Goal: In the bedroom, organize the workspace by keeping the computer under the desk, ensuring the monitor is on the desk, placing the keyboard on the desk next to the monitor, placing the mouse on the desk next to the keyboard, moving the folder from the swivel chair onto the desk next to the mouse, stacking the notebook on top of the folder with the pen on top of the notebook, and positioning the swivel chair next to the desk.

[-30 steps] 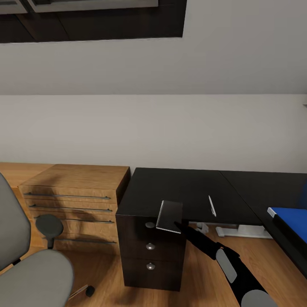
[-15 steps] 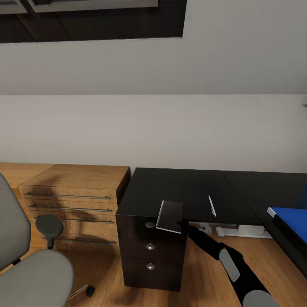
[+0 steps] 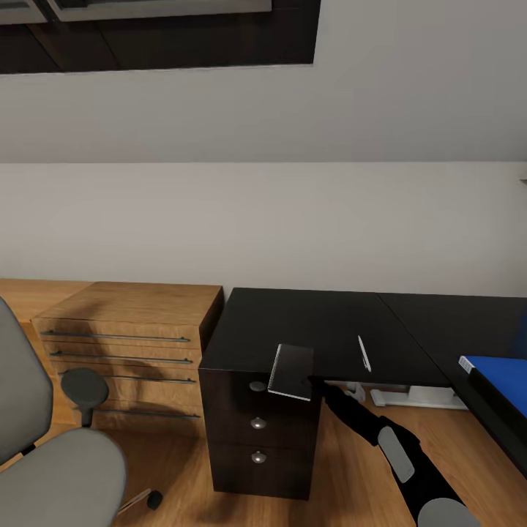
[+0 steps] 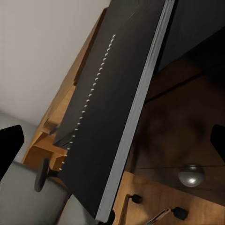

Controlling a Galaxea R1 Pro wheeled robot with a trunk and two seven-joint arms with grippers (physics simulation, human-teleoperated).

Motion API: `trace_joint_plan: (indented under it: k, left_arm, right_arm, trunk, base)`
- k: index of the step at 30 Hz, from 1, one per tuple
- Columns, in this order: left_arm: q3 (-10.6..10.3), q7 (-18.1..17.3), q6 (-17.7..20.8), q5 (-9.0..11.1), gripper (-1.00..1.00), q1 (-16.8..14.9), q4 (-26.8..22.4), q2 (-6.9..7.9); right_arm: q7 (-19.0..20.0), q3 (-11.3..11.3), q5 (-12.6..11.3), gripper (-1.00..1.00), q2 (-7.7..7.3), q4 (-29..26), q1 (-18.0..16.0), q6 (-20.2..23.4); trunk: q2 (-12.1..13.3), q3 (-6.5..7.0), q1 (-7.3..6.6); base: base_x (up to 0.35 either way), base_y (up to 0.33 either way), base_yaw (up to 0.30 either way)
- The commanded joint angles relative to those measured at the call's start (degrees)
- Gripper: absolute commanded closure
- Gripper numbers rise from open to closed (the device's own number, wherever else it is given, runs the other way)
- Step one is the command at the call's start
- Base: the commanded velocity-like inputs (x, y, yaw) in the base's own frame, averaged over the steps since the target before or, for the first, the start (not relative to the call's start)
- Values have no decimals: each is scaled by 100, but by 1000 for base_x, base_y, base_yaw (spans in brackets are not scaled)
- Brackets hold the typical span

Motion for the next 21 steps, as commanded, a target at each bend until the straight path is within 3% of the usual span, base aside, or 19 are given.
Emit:
trace_joint_plan:
  k: [1,21]
  left_arm:
    - [19,15,-13,-32,-100,-3,2,-2]
    - [23,16,-13,-32,-100,-4,2,-1]
  right_arm:
    - [6,-11,-50,-100,1,1,-3,48]
    - [7,-5,-87,-100,4,1,-6,51]
  trunk:
    - [-3,-6,-1]
    - [-3,-6,-1]
  base:
    - [0,0,0]
    - [49,30,0]
